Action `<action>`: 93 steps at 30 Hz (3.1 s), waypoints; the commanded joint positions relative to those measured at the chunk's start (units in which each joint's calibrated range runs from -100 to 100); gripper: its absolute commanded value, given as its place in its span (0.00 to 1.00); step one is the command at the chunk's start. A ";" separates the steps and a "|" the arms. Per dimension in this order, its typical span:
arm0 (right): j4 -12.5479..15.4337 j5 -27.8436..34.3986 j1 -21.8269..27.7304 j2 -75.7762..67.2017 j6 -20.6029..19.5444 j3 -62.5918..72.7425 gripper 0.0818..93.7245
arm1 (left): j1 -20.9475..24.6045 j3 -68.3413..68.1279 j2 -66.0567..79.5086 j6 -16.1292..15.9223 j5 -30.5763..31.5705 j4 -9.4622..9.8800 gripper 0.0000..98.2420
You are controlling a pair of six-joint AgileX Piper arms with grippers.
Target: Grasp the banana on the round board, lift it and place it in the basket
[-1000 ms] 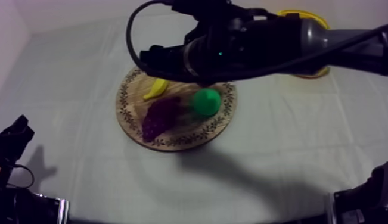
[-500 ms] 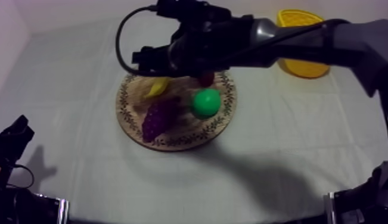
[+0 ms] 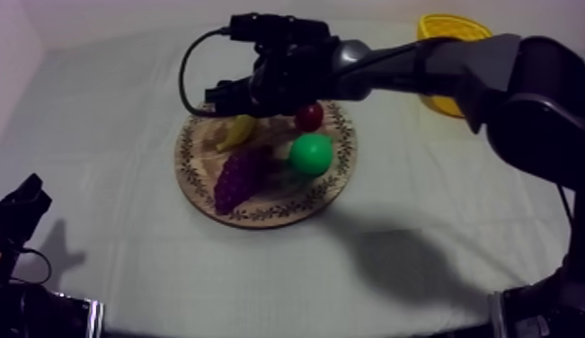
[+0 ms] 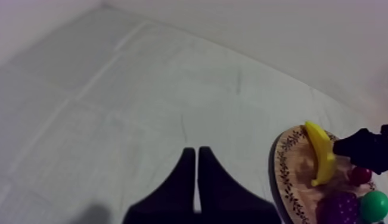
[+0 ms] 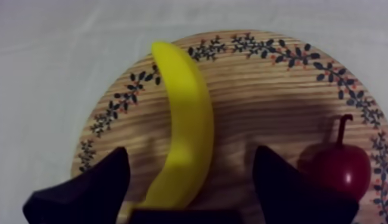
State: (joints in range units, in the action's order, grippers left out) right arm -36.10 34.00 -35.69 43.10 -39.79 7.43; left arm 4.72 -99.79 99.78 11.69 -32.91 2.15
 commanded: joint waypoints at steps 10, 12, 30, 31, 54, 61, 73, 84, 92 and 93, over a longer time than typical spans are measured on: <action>-3.46 -0.39 -1.18 5.14 -2.87 1.51 0.55 | 0.02 0.01 0.05 0.01 0.00 0.03 0.00; -2.70 -0.58 -0.92 6.16 -2.06 3.15 0.52 | 0.02 0.01 0.05 0.01 0.00 0.03 0.00; -2.90 0.31 -0.32 9.15 -0.96 8.99 0.26 | 0.02 0.01 0.05 0.01 0.00 0.03 0.00; -2.84 0.52 -0.45 8.91 -1.09 8.92 0.26 | 0.02 0.01 0.05 0.01 0.00 0.03 0.00; 2.13 1.01 9.48 -24.58 4.83 -11.52 0.25 | 0.02 0.01 0.05 0.01 0.00 0.03 0.00; 1.05 -0.75 16.18 -37.57 5.17 -25.24 0.25 | 0.02 0.01 0.05 0.01 0.00 0.03 0.00; 2.91 -6.14 29.74 -48.64 9.38 -41.07 0.25 | 0.02 0.01 0.05 0.01 0.00 0.03 0.00; 3.58 -11.07 37.37 -45.33 11.84 -41.67 0.26 | 0.02 0.01 0.05 0.01 0.00 0.03 0.00; 3.61 -13.00 38.28 -39.51 12.45 -38.12 0.25 | 0.02 0.01 0.05 -0.01 0.00 0.03 0.00; 3.12 -13.18 38.17 -38.80 12.01 -37.93 0.25 | 0.02 0.01 0.05 0.00 0.00 0.03 0.00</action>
State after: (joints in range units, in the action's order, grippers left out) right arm -32.38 20.65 2.55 3.42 -27.30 -30.63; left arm 4.72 -99.79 99.78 11.69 -32.91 2.15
